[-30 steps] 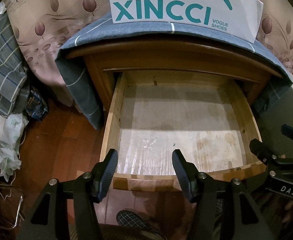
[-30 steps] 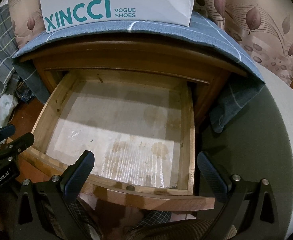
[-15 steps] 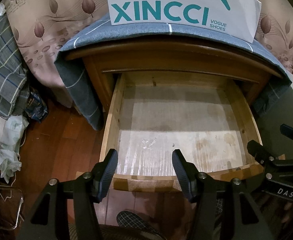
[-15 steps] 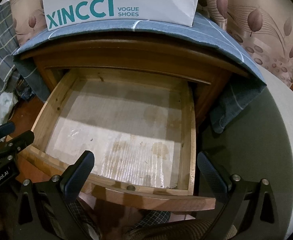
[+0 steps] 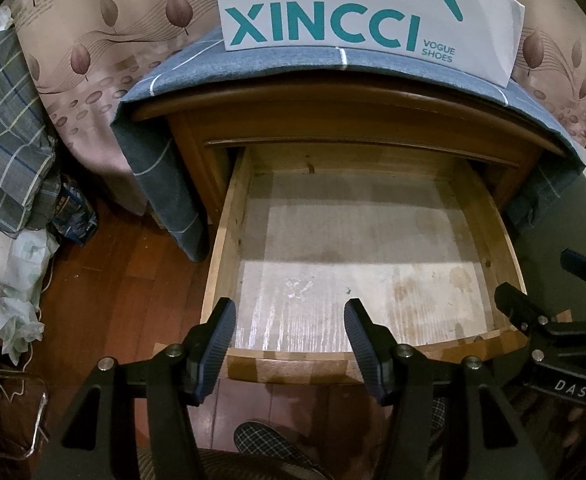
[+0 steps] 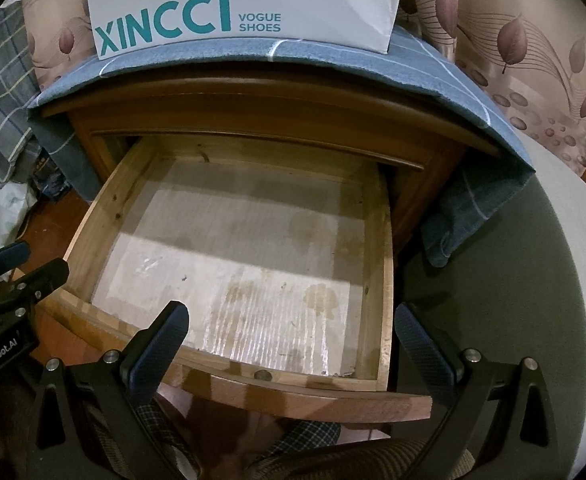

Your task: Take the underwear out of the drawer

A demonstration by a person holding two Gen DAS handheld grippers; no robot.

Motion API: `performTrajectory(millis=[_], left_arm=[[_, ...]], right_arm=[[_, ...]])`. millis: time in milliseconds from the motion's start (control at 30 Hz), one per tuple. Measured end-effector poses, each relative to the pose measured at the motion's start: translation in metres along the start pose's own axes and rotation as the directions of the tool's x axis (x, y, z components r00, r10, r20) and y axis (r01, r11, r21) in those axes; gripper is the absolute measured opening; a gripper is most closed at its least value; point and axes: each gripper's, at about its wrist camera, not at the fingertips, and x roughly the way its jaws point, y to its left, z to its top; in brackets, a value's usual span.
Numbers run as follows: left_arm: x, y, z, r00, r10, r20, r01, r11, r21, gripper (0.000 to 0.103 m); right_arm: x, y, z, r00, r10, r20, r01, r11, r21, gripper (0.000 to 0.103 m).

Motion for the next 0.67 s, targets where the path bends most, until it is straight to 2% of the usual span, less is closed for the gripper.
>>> performTrajectory(millis=[667], left_arm=[[-0.0002,0.0008,0.0005,1.0,-0.01,0.001,0.01,1.0,0.002,0.058]], right_arm=[[0.0004,0.0008,-0.0011,1.0,-0.001,-0.002,0.001,1.0,-0.009,0.102]])
